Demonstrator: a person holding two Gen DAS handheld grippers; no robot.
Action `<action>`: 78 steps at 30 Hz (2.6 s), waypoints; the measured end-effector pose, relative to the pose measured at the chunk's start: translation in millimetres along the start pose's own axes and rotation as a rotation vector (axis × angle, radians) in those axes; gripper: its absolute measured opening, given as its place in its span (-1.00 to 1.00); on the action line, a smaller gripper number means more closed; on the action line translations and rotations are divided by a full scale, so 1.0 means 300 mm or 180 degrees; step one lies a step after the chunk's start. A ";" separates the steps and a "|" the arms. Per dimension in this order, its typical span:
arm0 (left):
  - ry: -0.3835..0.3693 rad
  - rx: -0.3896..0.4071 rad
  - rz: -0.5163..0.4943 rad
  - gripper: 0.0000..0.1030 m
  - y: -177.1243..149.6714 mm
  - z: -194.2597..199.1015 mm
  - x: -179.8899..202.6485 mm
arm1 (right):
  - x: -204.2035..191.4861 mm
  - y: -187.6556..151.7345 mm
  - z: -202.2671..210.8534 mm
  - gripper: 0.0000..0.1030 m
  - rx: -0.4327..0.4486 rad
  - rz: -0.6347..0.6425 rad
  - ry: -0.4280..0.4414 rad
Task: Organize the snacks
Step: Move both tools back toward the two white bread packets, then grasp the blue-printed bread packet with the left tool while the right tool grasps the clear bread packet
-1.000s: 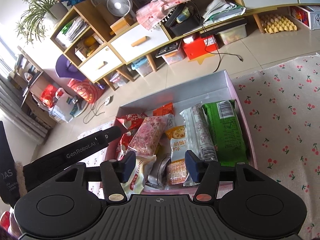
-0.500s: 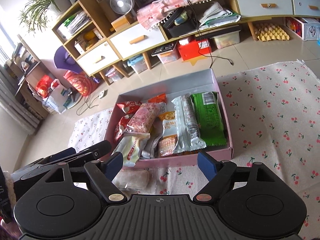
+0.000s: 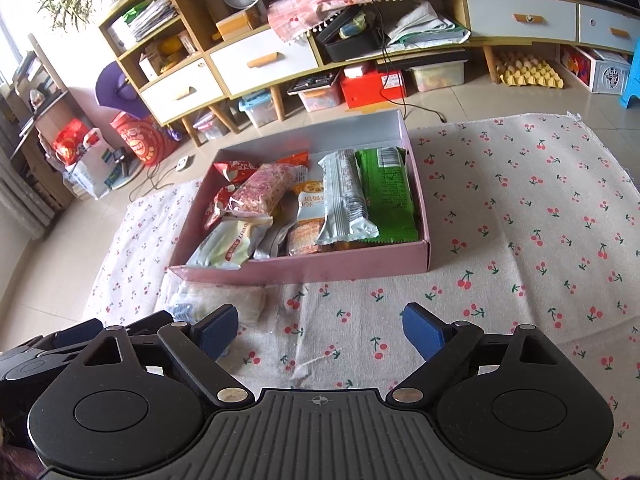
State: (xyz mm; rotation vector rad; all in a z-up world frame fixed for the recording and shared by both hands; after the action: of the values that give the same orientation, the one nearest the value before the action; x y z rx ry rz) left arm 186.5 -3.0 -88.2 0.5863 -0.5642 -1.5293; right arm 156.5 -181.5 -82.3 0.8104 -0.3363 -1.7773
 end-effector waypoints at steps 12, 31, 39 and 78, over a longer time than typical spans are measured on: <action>0.0113 -0.0213 0.0258 0.86 -0.095 -0.071 0.015 | 0.029 -0.094 -0.051 0.81 -0.0231 0.0397 -0.0387; -0.0299 -0.0451 0.0145 -0.28 -0.119 -0.085 -0.019 | 0.036 -0.042 -0.131 0.82 -0.0143 0.0305 -0.0128; -0.0217 -0.0638 -0.0062 -0.31 -0.141 -0.058 -0.140 | -0.049 -0.040 -0.187 0.82 -0.0077 0.0641 0.0172; -0.0002 -0.0697 -0.0147 0.40 -0.134 -0.049 -0.272 | -0.299 -0.191 -0.233 0.44 -0.0500 0.1352 0.0309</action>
State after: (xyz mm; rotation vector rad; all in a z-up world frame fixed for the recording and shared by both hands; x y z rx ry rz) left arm 168.7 80.0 -124.0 0.4327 -0.3792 -1.6101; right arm 176.5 -67.3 -134.8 0.6542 -0.2767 -1.3449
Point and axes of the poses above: each gripper's, at about its wrist camera, not at the fingertips, and z roughly against the way its jaws point, x to its right, y to its top, the point moved 9 cm from there along -z, roughly the way its jaws point, and after that the axes turned 6 degrees about y, right-handed, at the moved point
